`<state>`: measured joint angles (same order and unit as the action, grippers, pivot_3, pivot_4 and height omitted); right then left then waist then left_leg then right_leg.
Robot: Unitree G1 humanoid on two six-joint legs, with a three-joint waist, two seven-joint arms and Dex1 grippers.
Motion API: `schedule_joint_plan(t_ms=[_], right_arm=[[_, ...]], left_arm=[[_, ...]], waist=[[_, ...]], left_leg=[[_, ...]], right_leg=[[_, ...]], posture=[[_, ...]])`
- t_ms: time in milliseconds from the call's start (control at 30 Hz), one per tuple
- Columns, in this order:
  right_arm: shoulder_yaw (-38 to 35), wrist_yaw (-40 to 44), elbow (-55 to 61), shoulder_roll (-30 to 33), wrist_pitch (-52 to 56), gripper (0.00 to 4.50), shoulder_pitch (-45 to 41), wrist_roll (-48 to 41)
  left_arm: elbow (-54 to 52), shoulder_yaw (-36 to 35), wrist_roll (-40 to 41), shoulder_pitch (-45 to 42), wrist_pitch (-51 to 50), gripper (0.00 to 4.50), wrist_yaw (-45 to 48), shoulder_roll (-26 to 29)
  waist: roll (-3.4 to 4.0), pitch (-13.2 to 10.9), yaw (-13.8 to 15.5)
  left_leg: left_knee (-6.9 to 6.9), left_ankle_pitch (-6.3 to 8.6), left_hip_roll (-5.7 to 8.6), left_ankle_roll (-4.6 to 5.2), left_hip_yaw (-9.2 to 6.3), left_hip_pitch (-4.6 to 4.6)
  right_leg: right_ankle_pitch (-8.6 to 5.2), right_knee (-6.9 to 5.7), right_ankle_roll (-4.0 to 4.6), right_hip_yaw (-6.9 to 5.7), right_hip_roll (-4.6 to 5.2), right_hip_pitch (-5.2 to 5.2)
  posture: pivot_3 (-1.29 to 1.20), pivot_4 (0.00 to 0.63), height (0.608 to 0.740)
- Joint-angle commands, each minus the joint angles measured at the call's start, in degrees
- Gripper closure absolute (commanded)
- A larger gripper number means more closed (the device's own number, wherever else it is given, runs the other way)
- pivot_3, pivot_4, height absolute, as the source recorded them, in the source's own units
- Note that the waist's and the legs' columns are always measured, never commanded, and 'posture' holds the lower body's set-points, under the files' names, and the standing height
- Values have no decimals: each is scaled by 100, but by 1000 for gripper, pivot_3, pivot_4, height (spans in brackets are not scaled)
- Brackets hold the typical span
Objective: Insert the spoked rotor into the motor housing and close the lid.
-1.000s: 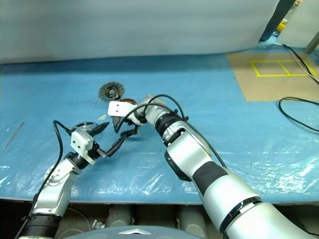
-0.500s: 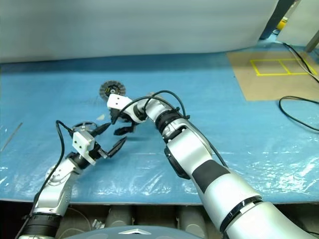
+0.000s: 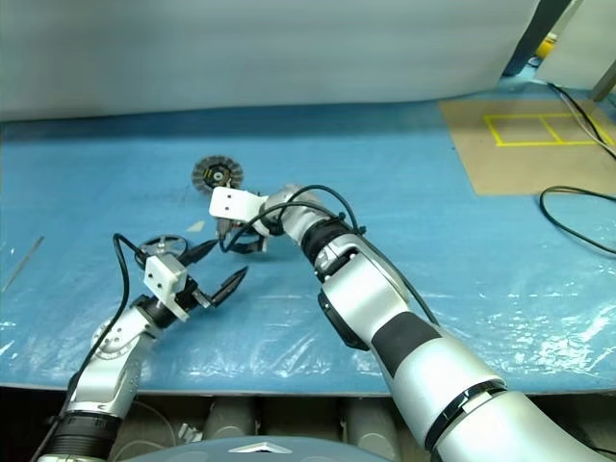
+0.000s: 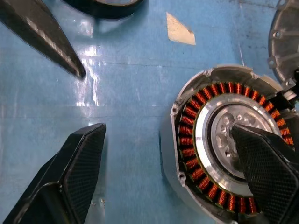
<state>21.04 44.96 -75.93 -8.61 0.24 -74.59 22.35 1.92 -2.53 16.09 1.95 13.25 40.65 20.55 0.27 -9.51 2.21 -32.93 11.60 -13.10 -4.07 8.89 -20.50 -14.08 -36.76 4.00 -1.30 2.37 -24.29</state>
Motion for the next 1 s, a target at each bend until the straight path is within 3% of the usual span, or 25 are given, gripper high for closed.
schedule_joint_plan(t_ms=[33,167,433,533,767,1000], right_arm=[[140,-254,-27,-46,-43,9,82,179],[213,-493,-59,-56,-53,9,84,286],[373,367,-116,-131,344,9,141,375],[507,130,-123,-140,276,571,74,530],[903,-251,-149,-59,-25,2696,135,940],[313,429,42,17,166,2721,331,284]], left_arm=[[-58,-26,-4,-67,31,0,5,36],[-49,-12,-14,-86,28,0,15,32],[18,10,-24,-163,44,0,19,13],[29,32,-33,-182,57,0,12,-5],[-129,-187,77,-22,125,0,-80,22],[-438,-527,180,502,92,0,55,402]], waist=[[0,0,-1],[0,0,4],[1,1,3],[1,1,2],[2,3,-3],[5,3,-1]], left_leg=[[0,0,1,0,0,2],[0,0,1,0,0,3],[0,0,2,1,0,14],[1,1,4,1,2,25],[12,0,9,0,5,38],[15,13,7,21,6,55]], right_leg=[[0,0,0,1,0,0],[0,-1,0,1,1,1],[0,-1,0,2,1,10],[-1,0,0,4,4,20],[-1,2,0,8,6,25],[-2,-5,-1,12,6,33]], posture=[[0,150,740],[0,150,740],[0,150,740],[0,150,740],[0,150,740],[0,150,740]])
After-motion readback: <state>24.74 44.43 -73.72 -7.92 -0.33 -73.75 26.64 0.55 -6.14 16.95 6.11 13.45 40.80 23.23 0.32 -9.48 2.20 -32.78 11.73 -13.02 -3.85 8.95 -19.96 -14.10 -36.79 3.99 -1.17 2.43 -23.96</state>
